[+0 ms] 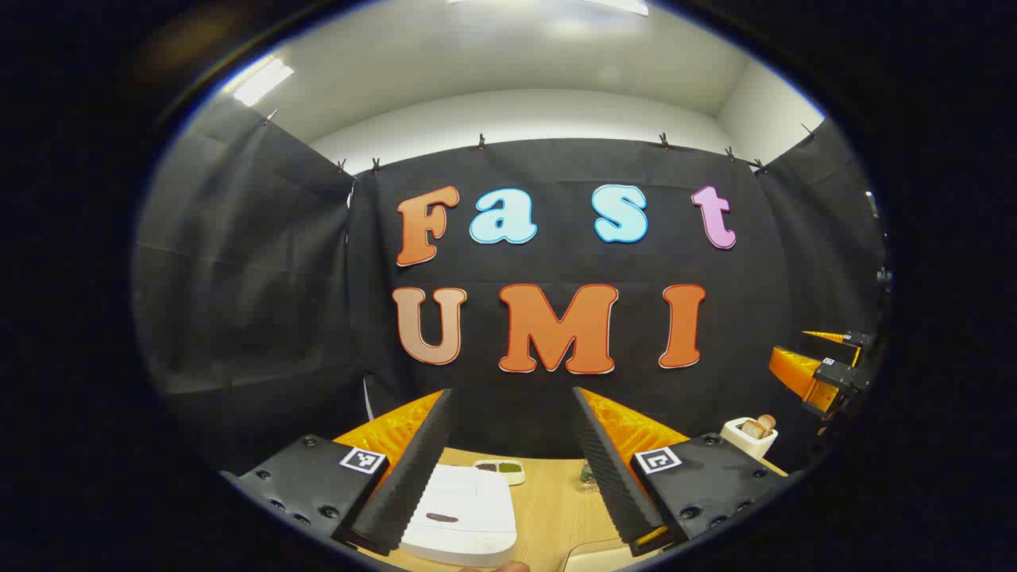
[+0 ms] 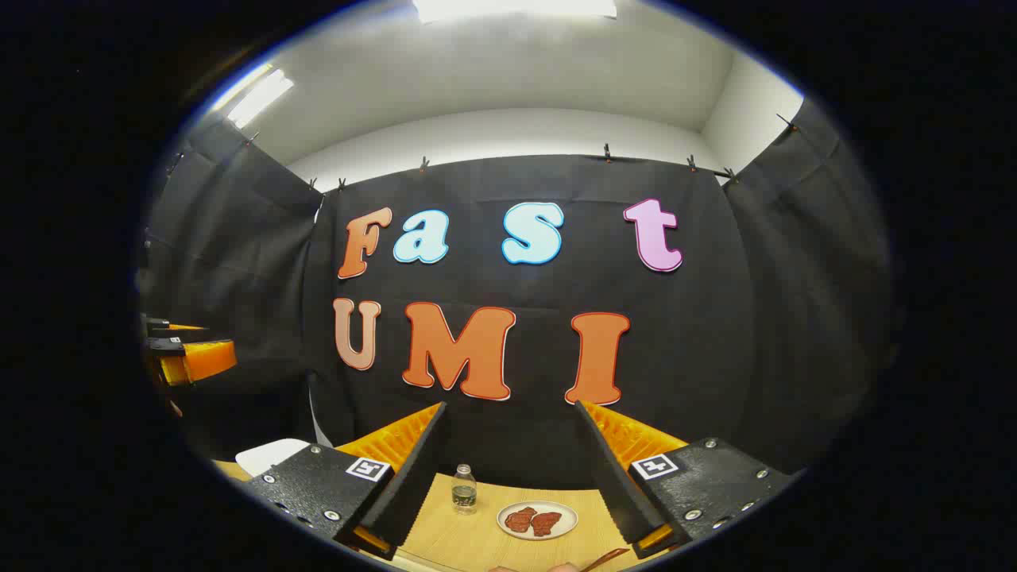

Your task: Close the left gripper, press the button to open the rice cooker; take a wooden spoon from the chopstick holder with the right hand, scoop a spoonful of rice and pour it into the rice cooker, then put the wooden spoon back into the chopstick holder.

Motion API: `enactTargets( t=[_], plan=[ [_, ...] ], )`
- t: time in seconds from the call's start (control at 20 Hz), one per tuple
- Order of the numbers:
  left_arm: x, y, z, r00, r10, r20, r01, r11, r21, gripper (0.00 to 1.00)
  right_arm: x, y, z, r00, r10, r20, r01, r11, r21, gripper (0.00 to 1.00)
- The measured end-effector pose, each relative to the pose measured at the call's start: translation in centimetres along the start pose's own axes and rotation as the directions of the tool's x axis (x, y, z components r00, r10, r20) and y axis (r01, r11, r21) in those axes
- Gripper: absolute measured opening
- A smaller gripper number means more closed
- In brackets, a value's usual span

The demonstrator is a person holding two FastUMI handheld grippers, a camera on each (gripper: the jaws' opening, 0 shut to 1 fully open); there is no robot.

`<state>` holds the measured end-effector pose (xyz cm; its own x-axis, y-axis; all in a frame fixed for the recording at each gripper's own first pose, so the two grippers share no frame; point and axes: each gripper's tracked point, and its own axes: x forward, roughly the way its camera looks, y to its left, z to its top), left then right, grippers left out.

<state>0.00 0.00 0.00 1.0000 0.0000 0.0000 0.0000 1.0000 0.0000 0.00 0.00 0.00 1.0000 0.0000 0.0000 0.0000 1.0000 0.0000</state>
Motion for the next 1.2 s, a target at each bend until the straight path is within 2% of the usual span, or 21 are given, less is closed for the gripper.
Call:
enactTargets(
  t=[0.35, 0.55, 0.6, 0.75, 0.85, 0.9, 1.0, 1.2],
  plan=[
    [0.8, 2.7, 0.0, 1.0, 0.011, 0.004, -0.011, 1.0, -0.005, 0.97, 0.7, 2.5, 0.7, 1.0, 0.001, 0.009, -0.001, 1.0, -0.007, 0.97],
    [0.6, 2.6, -0.2, 1.0, 0.002, -0.006, -0.002, 1.0, -0.002, 0.99, 1.1, 3.6, 0.1, 1.0, 0.025, -0.011, -0.024, 1.0, 0.004, 0.97],
    [0.6, 2.6, -0.2, 1.0, 0.005, -0.003, -0.005, 1.0, 0.006, 0.99, 1.1, 3.8, -0.1, 0.999, 0.032, -0.019, -0.032, 0.999, 0.005, 0.95],
    [0.6, 2.7, -0.1, 1.0, 0.016, 0.0, -0.016, 1.0, 0.011, 0.97, 1.3, 4.0, -0.3, 0.999, 0.04, -0.021, -0.04, 0.999, 0.004, 0.97],
    [0.8, 3.5, -0.1, 0.999, 0.036, 0.001, -0.036, 0.999, 0.009, 0.99, 1.4, 3.9, -0.4, 0.999, 0.04, -0.021, -0.04, 0.999, 0.002, 0.95],
    [0.9, 3.9, -0.1, 0.999, 0.046, 0.0, -0.046, 0.999, 0.007, 0.96, 1.4, 3.8, -0.6, 0.999, 0.04, -0.021, -0.04, 0.999, 0.003, 0.95],
    [0.9, 5.0, -0.3, 0.997, 0.077, -0.01, -0.077, 0.997, 0.006, 0.97, 1.4, 3.6, -0.9, 0.999, 0.037, -0.031, -0.037, 0.999, 0.004, 0.97],
    [1.5, 6.6, -2.0, 0.989, 0.129, -0.075, -0.127, 0.991, 0.033, 0.97, 1.4, 2.9, -1.4, 0.999, 0.027, -0.041, -0.027, 1.0, -0.002, 0.97]
  ],
)
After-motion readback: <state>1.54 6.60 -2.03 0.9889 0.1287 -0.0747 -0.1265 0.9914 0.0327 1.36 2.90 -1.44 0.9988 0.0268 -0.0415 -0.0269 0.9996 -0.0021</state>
